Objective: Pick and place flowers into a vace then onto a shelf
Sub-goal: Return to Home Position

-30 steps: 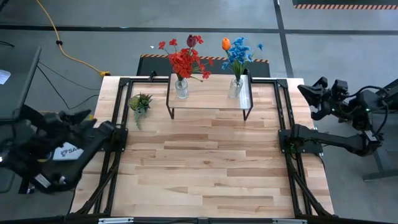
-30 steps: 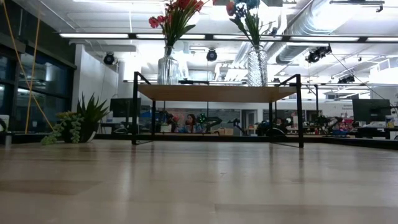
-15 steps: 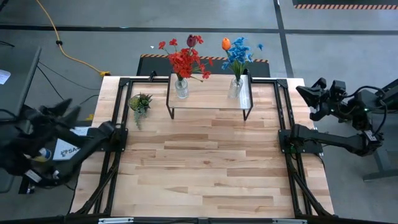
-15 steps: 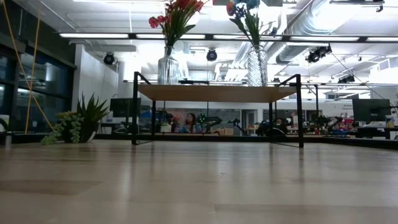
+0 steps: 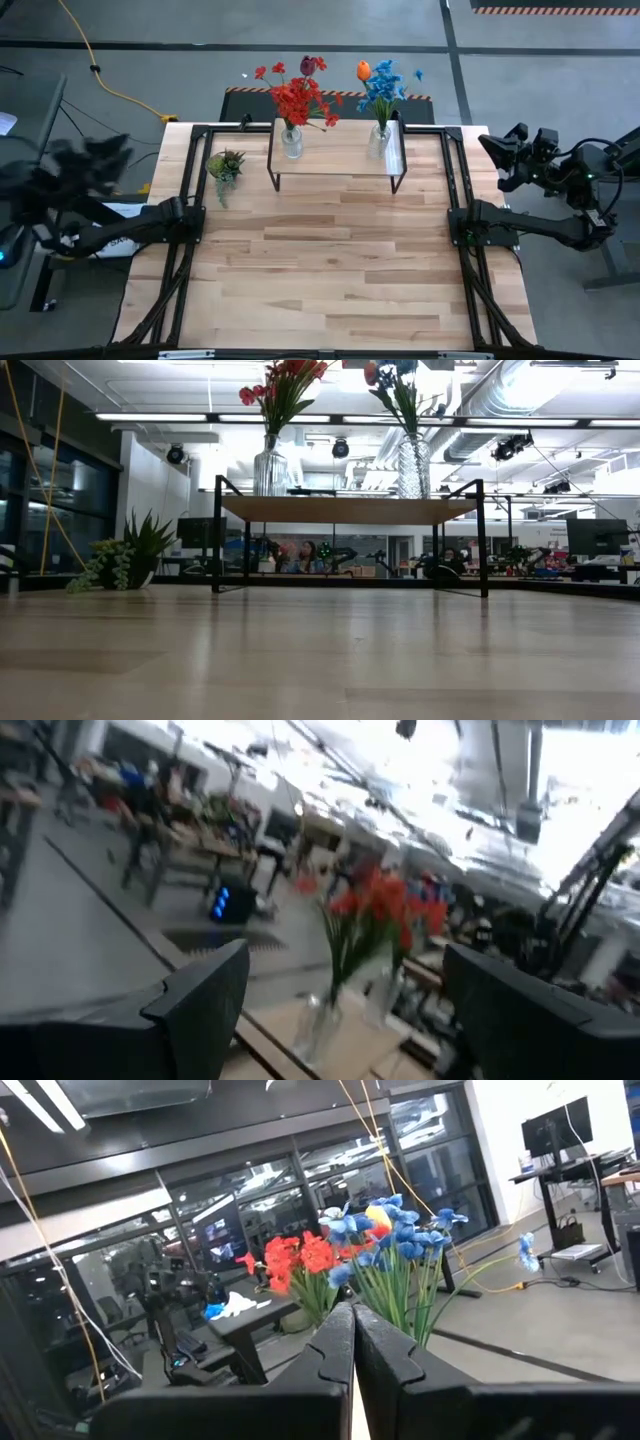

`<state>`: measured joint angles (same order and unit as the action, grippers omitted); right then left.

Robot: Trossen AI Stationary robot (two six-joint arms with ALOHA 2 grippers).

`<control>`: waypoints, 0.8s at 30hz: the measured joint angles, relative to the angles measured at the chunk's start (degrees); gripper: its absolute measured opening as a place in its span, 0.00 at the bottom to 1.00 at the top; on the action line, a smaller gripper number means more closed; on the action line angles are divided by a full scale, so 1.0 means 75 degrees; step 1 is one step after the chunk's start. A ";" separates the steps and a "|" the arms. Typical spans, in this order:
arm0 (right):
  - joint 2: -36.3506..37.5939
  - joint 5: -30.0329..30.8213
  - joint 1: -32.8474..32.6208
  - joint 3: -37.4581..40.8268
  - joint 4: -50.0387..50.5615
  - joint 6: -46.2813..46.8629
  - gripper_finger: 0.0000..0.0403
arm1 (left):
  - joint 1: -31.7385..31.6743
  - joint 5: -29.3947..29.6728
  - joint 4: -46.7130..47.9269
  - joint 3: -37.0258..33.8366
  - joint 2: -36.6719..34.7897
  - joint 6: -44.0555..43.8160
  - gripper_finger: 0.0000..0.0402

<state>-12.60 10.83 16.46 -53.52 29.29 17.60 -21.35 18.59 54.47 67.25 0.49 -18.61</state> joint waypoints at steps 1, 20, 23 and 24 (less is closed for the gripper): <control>0.0000 -0.0003 -0.0002 0.0000 -0.0008 -0.0009 0.00 | 0.0081 -0.0011 -0.0200 -0.0339 0.0000 -0.0066 0.91; 0.0000 -0.0064 -0.0002 0.0000 -0.0008 -0.0013 0.00 | 0.0353 -0.2174 -0.3366 -0.4639 -0.0003 -0.1368 0.91; 0.0000 -0.0034 -0.0002 0.0000 -0.0003 -0.0120 0.00 | 0.0353 -0.2266 -0.3382 -0.4957 -0.0007 -0.1597 0.91; 0.0000 -0.0021 0.0001 0.0000 -0.0005 -0.0138 0.00 | 0.0353 -0.2371 -0.3415 -0.5033 -0.0004 -0.1640 0.91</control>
<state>-12.60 10.67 16.47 -53.52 29.26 16.57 -18.70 0.81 28.86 29.50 0.46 -30.91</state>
